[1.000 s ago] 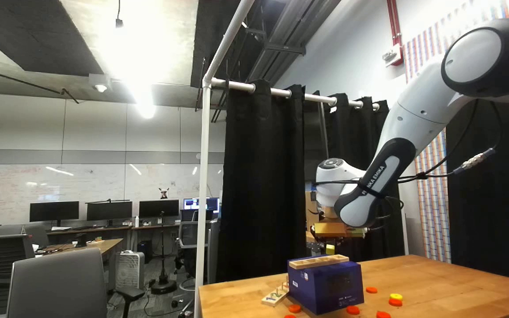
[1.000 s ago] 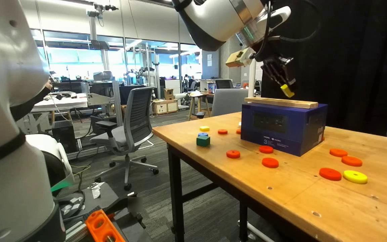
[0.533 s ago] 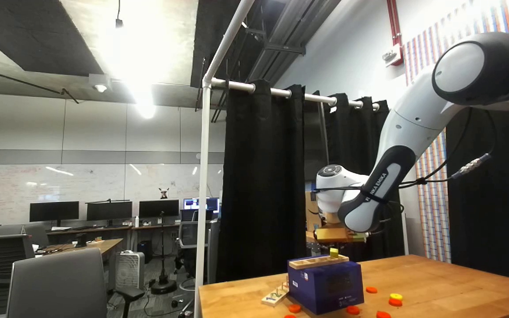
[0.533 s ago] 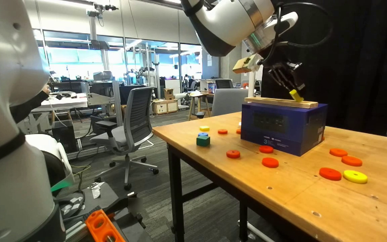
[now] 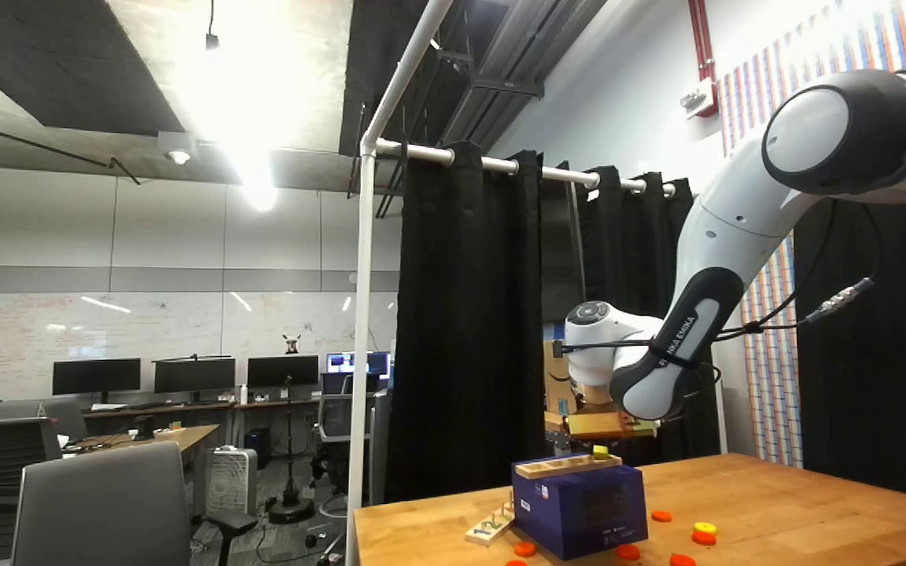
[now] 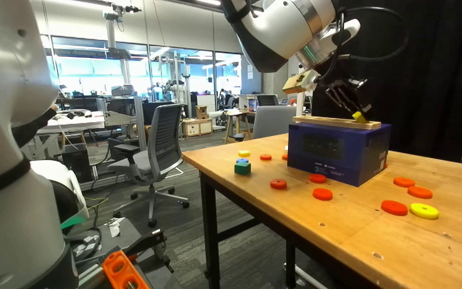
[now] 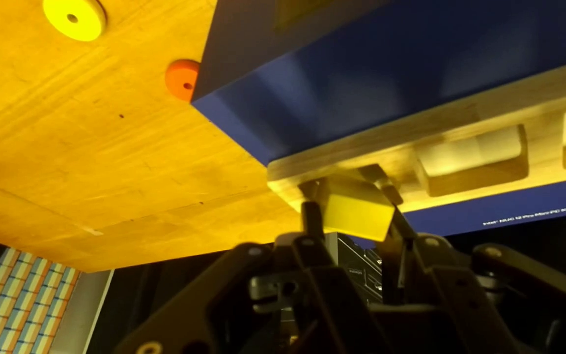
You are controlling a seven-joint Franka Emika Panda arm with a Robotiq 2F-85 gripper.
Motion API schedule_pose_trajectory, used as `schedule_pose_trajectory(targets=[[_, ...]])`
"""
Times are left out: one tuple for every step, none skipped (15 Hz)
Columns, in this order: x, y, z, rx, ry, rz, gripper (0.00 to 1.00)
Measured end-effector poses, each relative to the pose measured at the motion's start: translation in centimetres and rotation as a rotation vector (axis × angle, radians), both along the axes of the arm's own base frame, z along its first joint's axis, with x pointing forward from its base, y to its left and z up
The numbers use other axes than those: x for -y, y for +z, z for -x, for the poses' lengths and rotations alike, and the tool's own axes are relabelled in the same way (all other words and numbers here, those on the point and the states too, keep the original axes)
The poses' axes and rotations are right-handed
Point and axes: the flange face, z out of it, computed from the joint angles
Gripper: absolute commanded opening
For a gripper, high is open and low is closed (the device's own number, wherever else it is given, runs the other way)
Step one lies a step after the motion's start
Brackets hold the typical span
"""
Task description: Pick the yellow block in the slot on the wooden object
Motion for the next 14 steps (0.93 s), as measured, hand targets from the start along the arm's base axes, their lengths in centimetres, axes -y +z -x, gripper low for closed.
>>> schedule_pose_trajectory(targets=[[-0.01, -0.01, 0.0, 0.0, 0.002, 0.002, 0.09], [-0.01, -0.01, 0.0, 0.0, 0.003, 0.002, 0.09], [-0.02, -0.01, 0.0, -0.001, 0.005, 0.003, 0.09], [-0.04, -0.02, 0.0, -0.002, 0.009, 0.004, 0.08], [-0.1, -0.03, -0.02, -0.006, 0.022, 0.007, 0.43], [-0.17, 0.0, -0.06, -0.014, 0.042, 0.01, 0.59], [-0.2, 0.05, -0.1, -0.027, 0.064, 0.013, 0.64], [-0.25, -0.08, -0.1, -0.045, 0.084, 0.012, 0.73], [-0.21, 0.0, -0.16, -0.058, 0.1, 0.013, 0.8], [-0.16, 0.05, -0.2, -0.07, 0.116, 0.013, 0.88], [-0.09, 0.09, -0.23, -0.081, 0.129, 0.012, 0.95], [-0.04, 0.1, -0.24, -0.091, 0.14, 0.011, 1.0], [0.0, 0.09, -0.24, -0.1, 0.149, 0.008, 1.0], [0.04, 0.05, -0.23, -0.109, 0.158, 0.006, 1.0]])
